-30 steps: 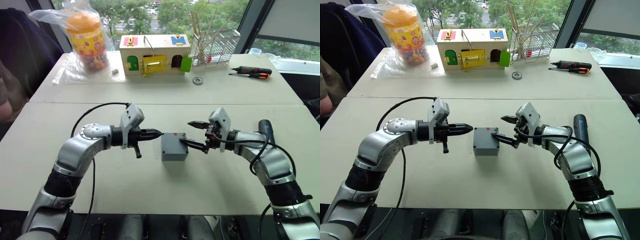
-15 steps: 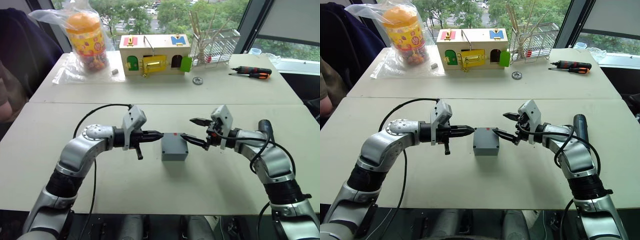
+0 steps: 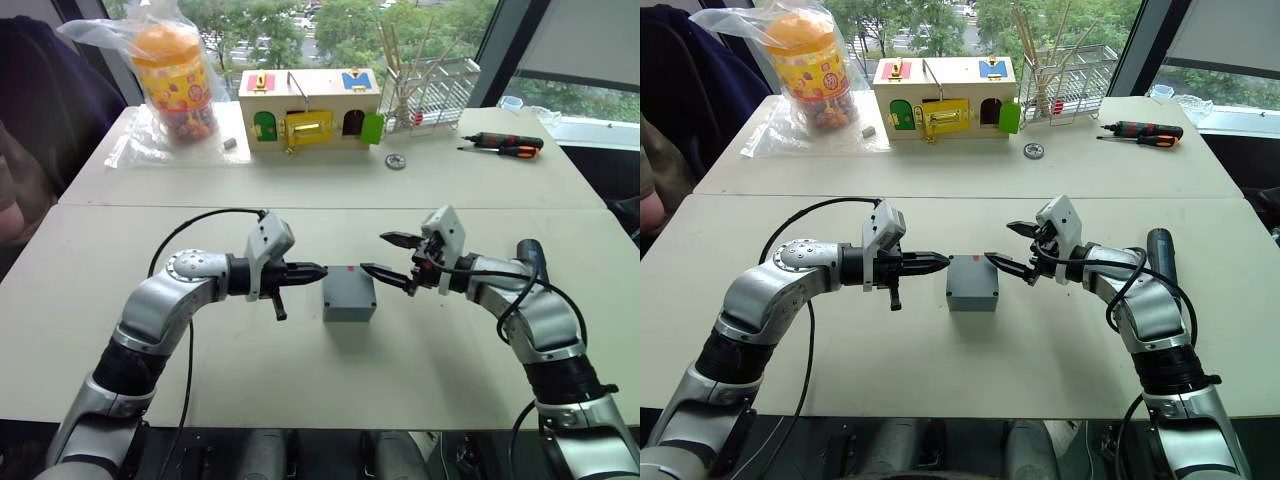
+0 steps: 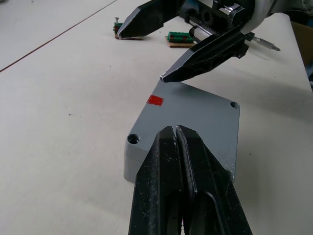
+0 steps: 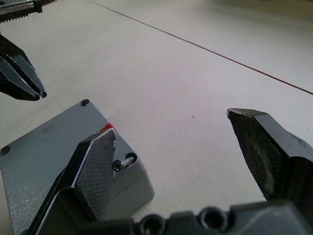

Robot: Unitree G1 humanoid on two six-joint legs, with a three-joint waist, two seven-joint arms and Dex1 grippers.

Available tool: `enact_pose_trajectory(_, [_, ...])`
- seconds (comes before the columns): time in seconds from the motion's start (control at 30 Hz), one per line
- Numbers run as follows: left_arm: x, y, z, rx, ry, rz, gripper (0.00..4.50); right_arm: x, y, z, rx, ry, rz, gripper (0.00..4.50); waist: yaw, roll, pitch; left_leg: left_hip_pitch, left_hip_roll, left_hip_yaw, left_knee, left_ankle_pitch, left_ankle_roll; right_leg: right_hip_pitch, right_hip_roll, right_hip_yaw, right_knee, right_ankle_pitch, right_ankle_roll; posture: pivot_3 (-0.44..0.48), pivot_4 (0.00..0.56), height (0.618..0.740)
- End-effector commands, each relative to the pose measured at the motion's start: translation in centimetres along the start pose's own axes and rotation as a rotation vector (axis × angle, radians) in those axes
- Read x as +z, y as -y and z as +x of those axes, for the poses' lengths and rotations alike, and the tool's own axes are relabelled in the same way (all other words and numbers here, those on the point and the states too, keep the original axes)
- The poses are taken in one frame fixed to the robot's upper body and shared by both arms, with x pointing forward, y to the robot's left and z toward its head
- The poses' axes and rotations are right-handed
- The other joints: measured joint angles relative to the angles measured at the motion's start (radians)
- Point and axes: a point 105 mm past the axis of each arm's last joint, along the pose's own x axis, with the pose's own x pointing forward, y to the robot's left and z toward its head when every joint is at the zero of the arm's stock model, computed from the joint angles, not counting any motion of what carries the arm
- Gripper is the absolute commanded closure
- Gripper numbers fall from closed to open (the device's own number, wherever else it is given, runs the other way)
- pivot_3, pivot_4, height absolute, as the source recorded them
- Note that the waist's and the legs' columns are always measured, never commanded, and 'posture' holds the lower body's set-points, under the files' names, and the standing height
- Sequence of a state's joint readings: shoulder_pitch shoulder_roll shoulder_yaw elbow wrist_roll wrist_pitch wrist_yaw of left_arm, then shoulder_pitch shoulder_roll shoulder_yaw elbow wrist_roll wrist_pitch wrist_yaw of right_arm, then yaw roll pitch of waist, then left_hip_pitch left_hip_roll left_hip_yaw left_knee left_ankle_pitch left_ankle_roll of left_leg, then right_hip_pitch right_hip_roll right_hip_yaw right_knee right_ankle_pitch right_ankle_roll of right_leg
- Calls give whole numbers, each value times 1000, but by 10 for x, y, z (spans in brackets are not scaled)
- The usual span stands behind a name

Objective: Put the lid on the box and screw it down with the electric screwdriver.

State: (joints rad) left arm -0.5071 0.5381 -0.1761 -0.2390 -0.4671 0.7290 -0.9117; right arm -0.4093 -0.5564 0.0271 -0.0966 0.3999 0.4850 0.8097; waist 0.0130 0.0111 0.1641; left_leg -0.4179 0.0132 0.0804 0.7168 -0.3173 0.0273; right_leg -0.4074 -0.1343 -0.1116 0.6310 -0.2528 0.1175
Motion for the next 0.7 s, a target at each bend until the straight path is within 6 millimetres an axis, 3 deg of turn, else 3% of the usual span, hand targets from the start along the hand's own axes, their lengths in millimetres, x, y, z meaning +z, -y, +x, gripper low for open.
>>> enact_pose_trajectory(0.03, [7, 3, 0, -6, 26, 35, 4500, 29, 2, -7, -4, 115, 33, 606, 1, 0, 0, 0, 0, 0, 0, 0, 0, 0, 0, 0, 0, 0, 0, 0, 150, 706])
enact_pose_trajectory(0.3, [6, 3, 0, -8, 23, 35, 4500, 9, -18, -16, 88, 9, 53, 606, 0, 0, 0, 0, 0, 0, 0, 0, 0, 0, 0, 0, 0, 0, 0, 0, 150, 706])
enact_pose_trajectory(0.57, [5, 4, -1, -10, 20, 35, 4500, 2, -21, -18, 99, -14, 58, 606, 1, 0, 0, 0, 0, 0, 0, 0, 0, 0, 0, 0, 0, 0, 0, 0, 150, 706])
enact_pose_trajectory(0.67, [5, 5, -1, -11, 17, 34, 4500, 2, -20, -18, 95, -12, 59, 1219, 0, 0, 0, 0, 0, 0, 0, 0, 0, 0, 0, 0, 0, 0, 0, 0, 150, 706])
enact_pose_trajectory(0.7, [5, 4, -1, -11, 16, 34, 4500, 2, -20, -18, 95, -11, 59, 1606, 1, 0, 0, 0, 0, 0, 0, 0, 0, 0, 0, 0, 0, 0, 0, 0, 150, 706])
